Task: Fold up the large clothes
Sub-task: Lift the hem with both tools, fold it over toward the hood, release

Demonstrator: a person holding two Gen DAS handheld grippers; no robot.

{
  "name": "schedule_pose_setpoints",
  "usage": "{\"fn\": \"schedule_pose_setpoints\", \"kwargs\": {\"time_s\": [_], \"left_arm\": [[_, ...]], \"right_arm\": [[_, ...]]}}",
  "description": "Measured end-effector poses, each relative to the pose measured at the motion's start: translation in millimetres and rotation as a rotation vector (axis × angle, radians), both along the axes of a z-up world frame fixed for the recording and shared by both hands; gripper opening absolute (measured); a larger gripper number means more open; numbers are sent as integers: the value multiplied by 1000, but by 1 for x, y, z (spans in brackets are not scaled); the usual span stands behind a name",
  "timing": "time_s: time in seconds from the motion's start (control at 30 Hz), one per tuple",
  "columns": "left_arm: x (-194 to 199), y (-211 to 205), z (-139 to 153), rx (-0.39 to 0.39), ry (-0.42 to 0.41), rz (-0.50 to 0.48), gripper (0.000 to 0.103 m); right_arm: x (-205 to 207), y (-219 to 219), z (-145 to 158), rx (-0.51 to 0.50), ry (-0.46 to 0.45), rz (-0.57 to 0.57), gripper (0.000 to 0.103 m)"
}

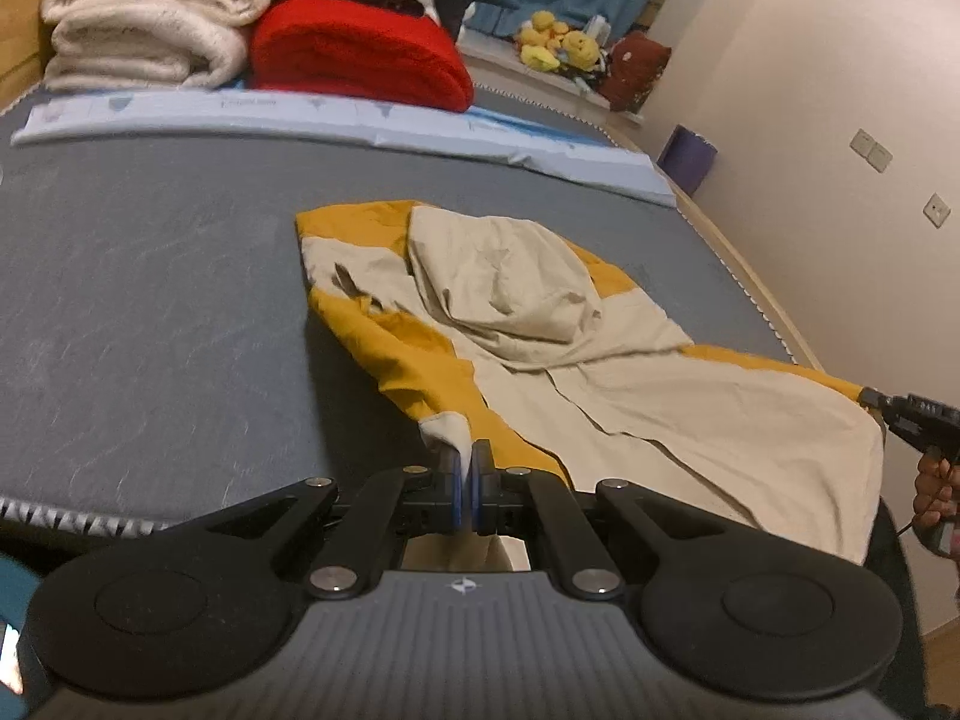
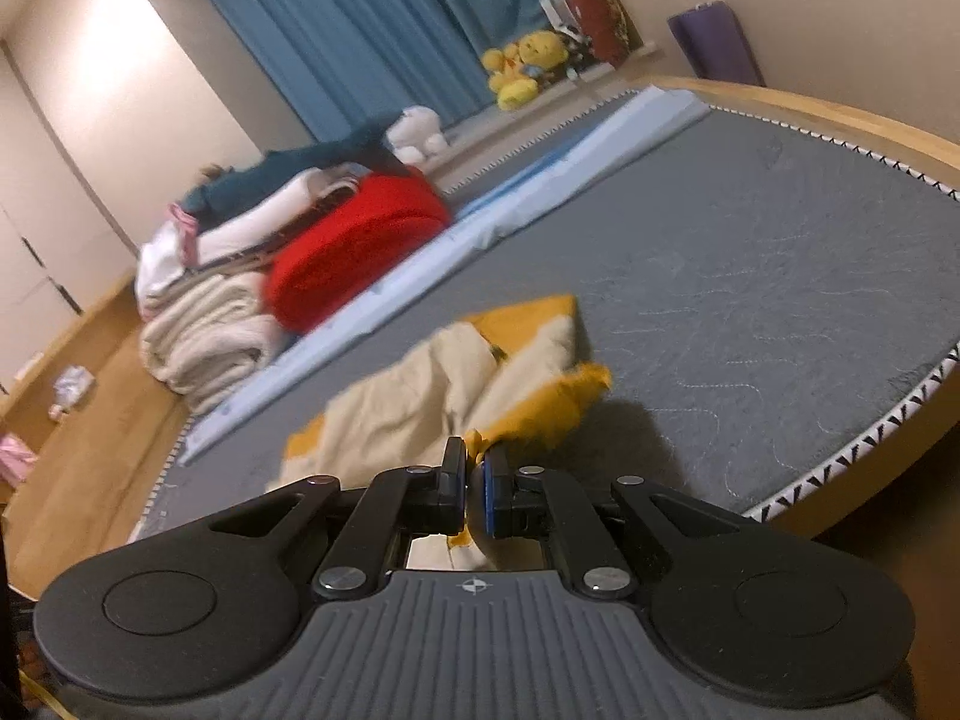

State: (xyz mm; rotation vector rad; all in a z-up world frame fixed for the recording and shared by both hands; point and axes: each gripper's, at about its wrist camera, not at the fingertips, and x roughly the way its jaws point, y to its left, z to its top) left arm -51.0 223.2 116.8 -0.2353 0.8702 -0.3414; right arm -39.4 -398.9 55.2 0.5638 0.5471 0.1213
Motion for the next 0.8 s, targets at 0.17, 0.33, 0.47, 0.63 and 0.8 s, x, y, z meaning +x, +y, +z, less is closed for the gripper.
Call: {"fn": "schedule_pose_setpoints", "kwargs": {"time_s": [0.17,0.33,0.47,0.63,0.8], "left_arm": [[32,24,-19,-67,87,68,3],[125,40,-75,-108,148,189,3],[197,55,-116,-167,175,292,15],[215,81,-138,-180,182,477,41],[215,77,-136,-138,148,433,46]], "right_arm": [[25,-17,-12,80,42,-32,5],[125,-18,-38,60,139,-44,5],[210,-22,-60,82,214,-97,17],[235,-20,-80,18,182,-200,21],[232,-14,-105,-21,231,-191,23]]}}
